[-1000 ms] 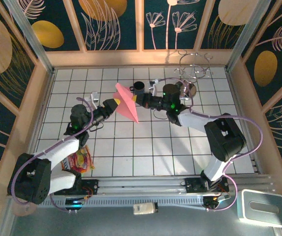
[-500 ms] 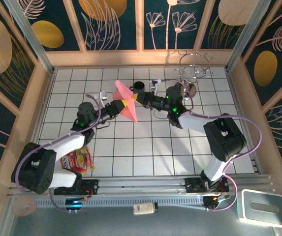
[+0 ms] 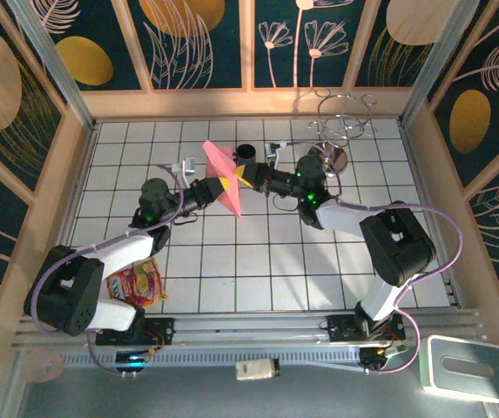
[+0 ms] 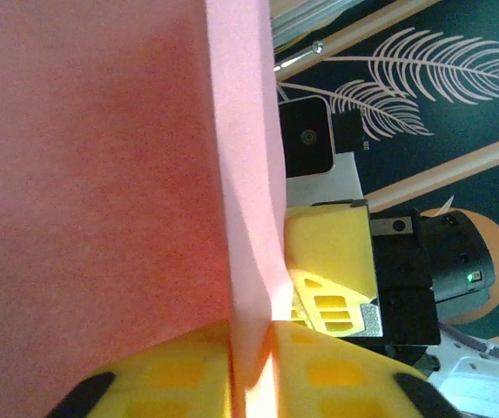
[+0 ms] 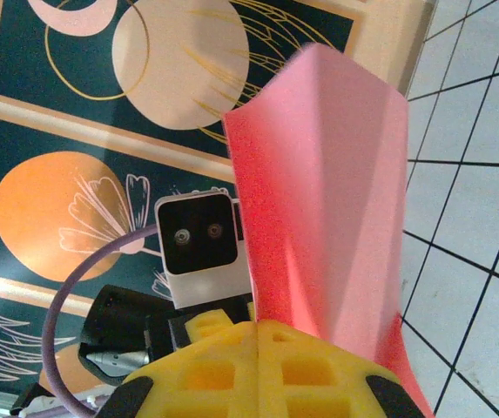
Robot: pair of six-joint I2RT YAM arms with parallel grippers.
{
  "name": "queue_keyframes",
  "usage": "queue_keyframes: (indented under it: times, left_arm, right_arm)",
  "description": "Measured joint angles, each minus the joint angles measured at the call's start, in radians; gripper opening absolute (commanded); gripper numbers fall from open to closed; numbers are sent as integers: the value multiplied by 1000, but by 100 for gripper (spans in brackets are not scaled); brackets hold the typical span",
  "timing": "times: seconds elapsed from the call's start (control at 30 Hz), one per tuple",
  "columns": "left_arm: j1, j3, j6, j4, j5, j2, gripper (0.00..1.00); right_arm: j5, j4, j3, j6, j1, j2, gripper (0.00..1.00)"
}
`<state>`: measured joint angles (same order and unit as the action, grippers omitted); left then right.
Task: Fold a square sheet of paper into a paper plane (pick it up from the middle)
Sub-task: Turn over the paper at the center of the table.
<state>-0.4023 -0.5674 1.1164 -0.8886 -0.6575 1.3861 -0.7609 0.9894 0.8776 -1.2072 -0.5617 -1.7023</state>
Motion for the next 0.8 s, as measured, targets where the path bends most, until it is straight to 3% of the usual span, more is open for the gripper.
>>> queue_keyframes:
  times: [0.23, 0.47, 0.67, 0.8]
  left_arm:
    - [0, -36, -55, 73, -3, -17, 6]
    - [-3, -153, -254, 398, 90, -61, 6]
    - [-14, -327, -484, 812, 343, -43, 6]
    - [-63, -462, -593, 1039, 612, 31, 6]
  right_arm:
    - [21, -145, -2, 64, 14, 42, 38]
    - [163, -426, -3, 250, 90, 211, 51]
    - [409, -711, 4, 430, 95, 325, 53]
    - [575, -847, 4, 500, 97, 367, 54]
